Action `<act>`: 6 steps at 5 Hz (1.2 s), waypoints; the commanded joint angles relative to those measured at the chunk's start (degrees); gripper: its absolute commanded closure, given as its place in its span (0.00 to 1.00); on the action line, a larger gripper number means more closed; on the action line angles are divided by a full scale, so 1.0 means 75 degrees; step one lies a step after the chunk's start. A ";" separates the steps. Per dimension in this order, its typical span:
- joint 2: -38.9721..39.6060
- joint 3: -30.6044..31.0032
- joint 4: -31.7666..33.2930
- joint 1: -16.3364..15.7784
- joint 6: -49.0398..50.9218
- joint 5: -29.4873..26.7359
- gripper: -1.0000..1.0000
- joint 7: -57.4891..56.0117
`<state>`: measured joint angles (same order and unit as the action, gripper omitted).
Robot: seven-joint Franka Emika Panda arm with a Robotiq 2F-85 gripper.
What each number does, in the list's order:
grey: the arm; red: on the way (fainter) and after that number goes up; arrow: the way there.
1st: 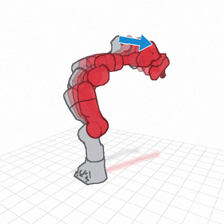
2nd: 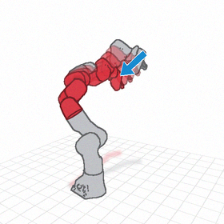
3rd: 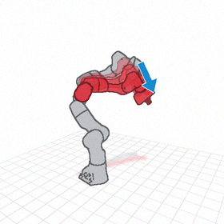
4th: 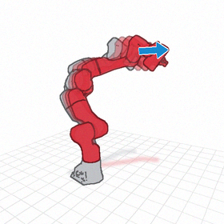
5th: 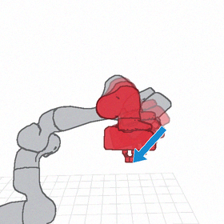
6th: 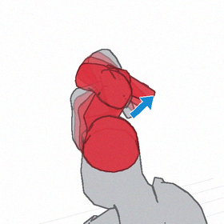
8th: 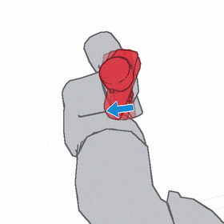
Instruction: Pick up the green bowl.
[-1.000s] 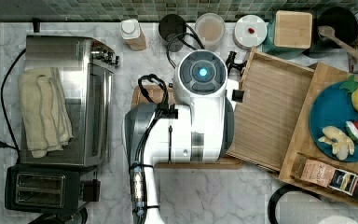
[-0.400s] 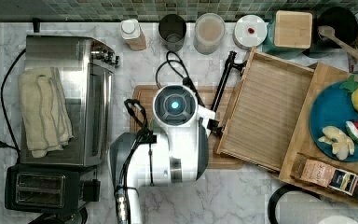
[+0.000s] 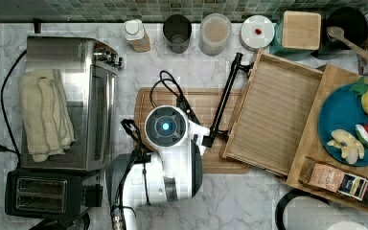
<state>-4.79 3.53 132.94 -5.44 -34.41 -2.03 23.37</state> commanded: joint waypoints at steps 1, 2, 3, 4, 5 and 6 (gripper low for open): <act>0.0162 0.0222 0.0719 -0.0151 -0.0874 0.0377 0.00 0.1347; 0.0283 0.0244 0.1107 -0.0100 -0.1429 0.0545 0.00 0.1589; 0.0328 0.0322 0.1395 0.0067 -0.1749 0.0583 0.00 0.1481; 0.0730 0.0253 0.1718 -0.0043 -0.2646 0.0644 0.00 0.1613; 0.1124 0.0257 0.1766 -0.0048 -0.3041 0.0587 0.00 0.1643; 0.1063 0.0217 0.1879 -0.0044 -0.3165 0.0668 0.00 0.1790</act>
<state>3.15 5.18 144.58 -5.68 -58.86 2.21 34.08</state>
